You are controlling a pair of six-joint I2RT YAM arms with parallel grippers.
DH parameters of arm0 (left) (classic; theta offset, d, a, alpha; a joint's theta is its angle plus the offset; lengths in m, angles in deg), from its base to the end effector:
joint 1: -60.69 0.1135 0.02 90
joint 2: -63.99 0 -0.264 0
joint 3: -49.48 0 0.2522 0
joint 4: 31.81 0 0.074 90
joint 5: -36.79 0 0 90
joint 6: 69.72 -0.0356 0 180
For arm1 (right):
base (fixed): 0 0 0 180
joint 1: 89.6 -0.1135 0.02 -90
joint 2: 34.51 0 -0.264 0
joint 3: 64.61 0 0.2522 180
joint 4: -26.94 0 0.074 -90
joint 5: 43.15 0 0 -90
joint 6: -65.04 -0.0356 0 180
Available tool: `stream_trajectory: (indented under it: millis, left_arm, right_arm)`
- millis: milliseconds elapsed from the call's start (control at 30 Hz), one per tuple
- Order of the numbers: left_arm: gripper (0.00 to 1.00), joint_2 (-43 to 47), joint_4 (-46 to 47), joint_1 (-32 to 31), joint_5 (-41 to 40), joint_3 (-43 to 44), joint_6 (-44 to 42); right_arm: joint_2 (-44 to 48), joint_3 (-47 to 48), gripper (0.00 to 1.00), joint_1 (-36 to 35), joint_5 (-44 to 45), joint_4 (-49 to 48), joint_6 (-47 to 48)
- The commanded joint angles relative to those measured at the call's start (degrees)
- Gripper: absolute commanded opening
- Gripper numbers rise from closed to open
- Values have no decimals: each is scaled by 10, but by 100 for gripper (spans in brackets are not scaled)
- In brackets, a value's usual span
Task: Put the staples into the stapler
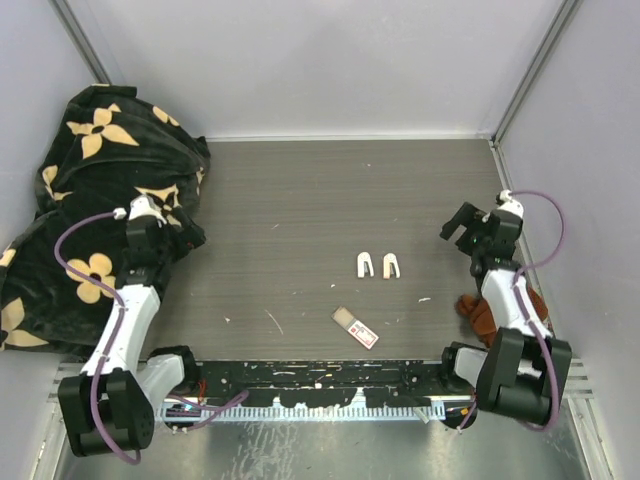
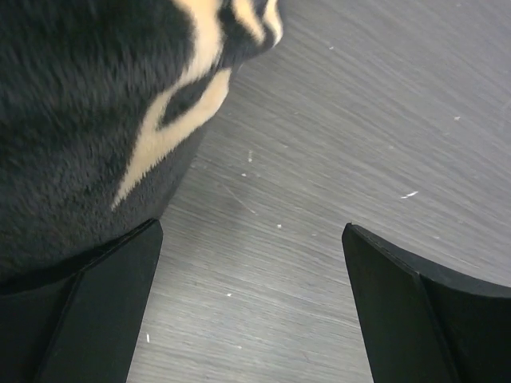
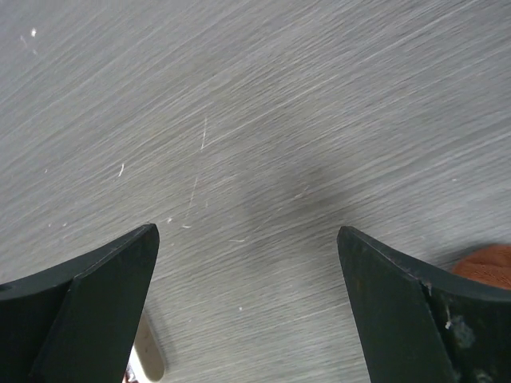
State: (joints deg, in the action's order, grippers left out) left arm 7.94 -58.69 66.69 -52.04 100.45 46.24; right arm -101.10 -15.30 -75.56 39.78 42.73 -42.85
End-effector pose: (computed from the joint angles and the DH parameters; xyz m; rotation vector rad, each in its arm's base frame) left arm 0.2156 0.0219 0.2522 -0.5767 2.0576 -0.2269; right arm 0.2412 -0.0558 0.2212 0.5213 2.0837 0.1716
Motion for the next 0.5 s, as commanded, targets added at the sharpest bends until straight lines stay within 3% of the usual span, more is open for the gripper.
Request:
stream_trajectory:
  millis: [0, 133, 267, 467]
  left_arm:
    - [98, 8, 238, 5, -76, -106, -12]
    - [98, -39, 409, 3, -87, -178, -61]
    - [98, -123, 470, 2, -111, -162, -75]
    - [98, -182, 495, -2, -133, -148, -107]
  right_arm:
    - [80, -93, 100, 2, 79, -202, -23]
    - [104, -215, 100, 2, 166, -413, -5]
    - [40, -288, 100, 2, 187, -612, 28]
    - [11, -289, 97, -1, 175, -631, 37]
